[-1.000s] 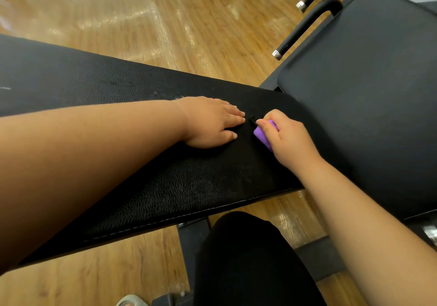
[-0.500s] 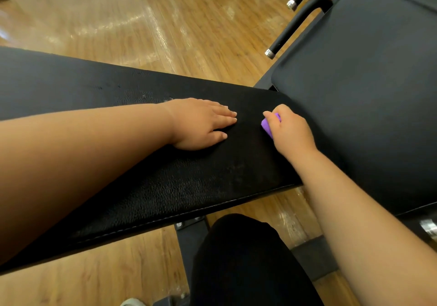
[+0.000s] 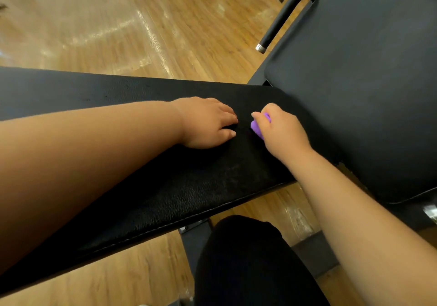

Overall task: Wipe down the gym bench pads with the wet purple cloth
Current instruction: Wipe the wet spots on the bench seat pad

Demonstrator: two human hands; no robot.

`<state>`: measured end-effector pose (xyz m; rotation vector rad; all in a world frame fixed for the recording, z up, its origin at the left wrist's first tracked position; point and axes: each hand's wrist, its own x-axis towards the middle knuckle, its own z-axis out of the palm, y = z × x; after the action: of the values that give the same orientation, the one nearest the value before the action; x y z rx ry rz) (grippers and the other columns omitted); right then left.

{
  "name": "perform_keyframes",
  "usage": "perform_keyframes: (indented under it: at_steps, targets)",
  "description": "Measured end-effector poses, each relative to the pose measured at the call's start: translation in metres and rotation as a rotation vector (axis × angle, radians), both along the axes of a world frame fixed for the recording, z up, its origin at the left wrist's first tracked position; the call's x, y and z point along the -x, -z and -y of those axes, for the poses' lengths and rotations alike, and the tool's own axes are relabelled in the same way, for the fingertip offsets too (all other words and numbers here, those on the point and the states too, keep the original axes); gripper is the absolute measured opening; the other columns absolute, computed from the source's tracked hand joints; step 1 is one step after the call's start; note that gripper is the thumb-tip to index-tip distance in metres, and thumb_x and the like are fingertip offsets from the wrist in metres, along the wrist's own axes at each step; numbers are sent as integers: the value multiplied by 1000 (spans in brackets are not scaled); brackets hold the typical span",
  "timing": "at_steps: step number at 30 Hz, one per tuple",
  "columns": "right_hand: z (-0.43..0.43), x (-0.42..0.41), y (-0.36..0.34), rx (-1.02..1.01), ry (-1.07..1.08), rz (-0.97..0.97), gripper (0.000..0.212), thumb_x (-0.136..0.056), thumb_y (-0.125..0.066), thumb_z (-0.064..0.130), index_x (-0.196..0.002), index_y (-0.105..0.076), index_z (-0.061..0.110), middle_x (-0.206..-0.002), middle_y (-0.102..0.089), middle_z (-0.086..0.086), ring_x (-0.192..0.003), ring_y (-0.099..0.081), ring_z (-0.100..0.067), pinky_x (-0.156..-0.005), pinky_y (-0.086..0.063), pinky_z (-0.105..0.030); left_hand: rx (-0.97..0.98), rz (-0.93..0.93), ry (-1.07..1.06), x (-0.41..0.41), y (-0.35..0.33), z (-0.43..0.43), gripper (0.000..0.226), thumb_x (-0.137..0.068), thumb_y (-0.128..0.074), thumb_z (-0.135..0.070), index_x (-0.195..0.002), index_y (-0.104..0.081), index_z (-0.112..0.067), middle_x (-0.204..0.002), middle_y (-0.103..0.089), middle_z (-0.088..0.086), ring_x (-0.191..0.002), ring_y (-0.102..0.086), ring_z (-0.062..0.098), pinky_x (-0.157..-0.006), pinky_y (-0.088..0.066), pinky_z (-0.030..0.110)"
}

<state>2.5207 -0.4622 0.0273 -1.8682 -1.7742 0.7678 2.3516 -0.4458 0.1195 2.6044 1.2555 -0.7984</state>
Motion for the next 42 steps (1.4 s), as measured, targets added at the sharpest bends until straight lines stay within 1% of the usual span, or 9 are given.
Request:
perform_keyframes:
  at_steps: [3, 9, 14, 20, 25, 30, 32, 36, 42]
  targets:
    - [12, -2, -1, -44, -104, -39, 26, -100, -43, 42, -92, -53, 20, -75, -54, 6, -70, -50, -11, -60, -38, -34, -2, 68, -2, -13, 16, 3, 54, -103, -28, -42, -152, -26, -21, -159, -23, -2, -145, -19, 17, -118, -19, 37]
    - [-16, -18, 8, 55, 111, 44, 28, -102, -38, 40, -92, -49, 16, -77, -53, -1, -64, -45, -13, -56, -30, -33, -14, 86, -1, -11, 25, -1, 55, -103, -28, -42, -153, -22, -19, -161, -17, -3, -147, -14, 16, -119, -14, 31]
    - [11, -3, 4, -65, -74, -25, 27, -100, -41, 41, -90, -51, 18, -75, -52, 6, -68, -47, -13, -61, -36, -35, -12, 91, 15, -11, 28, -4, 58, -102, -29, -43, -154, -19, -19, -162, -16, -1, -148, -12, 16, -120, -12, 32]
    - [-19, -21, 13, 66, 163, 41, 32, -102, -38, 41, -94, -51, 13, -85, -57, -7, -76, -51, -25, -66, -37, -35, 2, 65, 25, -12, 29, -4, 59, -103, -26, -44, -155, -13, -20, -163, -8, -4, -149, -6, 14, -121, -11, 36]
    - [7, -3, 10, -60, -40, -38, 27, -100, -42, 42, -90, -52, 19, -76, -55, 4, -72, -52, -17, -60, -37, -34, -2, 92, 33, -13, 29, -6, 58, -103, -28, -42, -155, -14, -20, -163, -10, -2, -149, -9, 15, -120, -10, 33]
    - [-21, -34, 22, 103, 238, 55, 29, -102, -39, 40, -96, -50, 14, -95, -60, -13, -76, -47, -26, -67, -35, -33, 13, 75, 20, -13, 30, -6, 59, -103, -25, -44, -156, -10, -21, -163, -5, -5, -149, -3, 14, -119, -6, 32]
    - [-17, -27, 21, 64, 180, 121, 26, -102, -41, 37, -98, -52, 14, -93, -60, -9, -76, -49, -24, -67, -38, -34, 16, 79, 21, -13, 30, -7, 58, -104, -24, -43, -155, -9, -21, -163, -5, -5, -149, -3, 14, -120, -6, 32]
    - [7, -10, 12, -34, -14, -26, 24, -99, -43, 42, -89, -52, 22, -76, -54, 5, -72, -51, -14, -61, -39, -33, 15, 79, 22, -14, 32, -9, 58, -104, -25, -43, -155, -10, -20, -163, -6, -4, -149, -4, 13, -120, -6, 30]
    - [-23, -37, 23, 35, 129, 93, 25, -102, -41, 37, -101, -52, 15, -93, -60, -8, -84, -56, -28, -69, -41, -33, 16, 70, 24, -15, 30, -9, 58, -104, -24, -43, -156, -9, -21, -163, -4, -4, -149, -3, 14, -119, -4, 29]
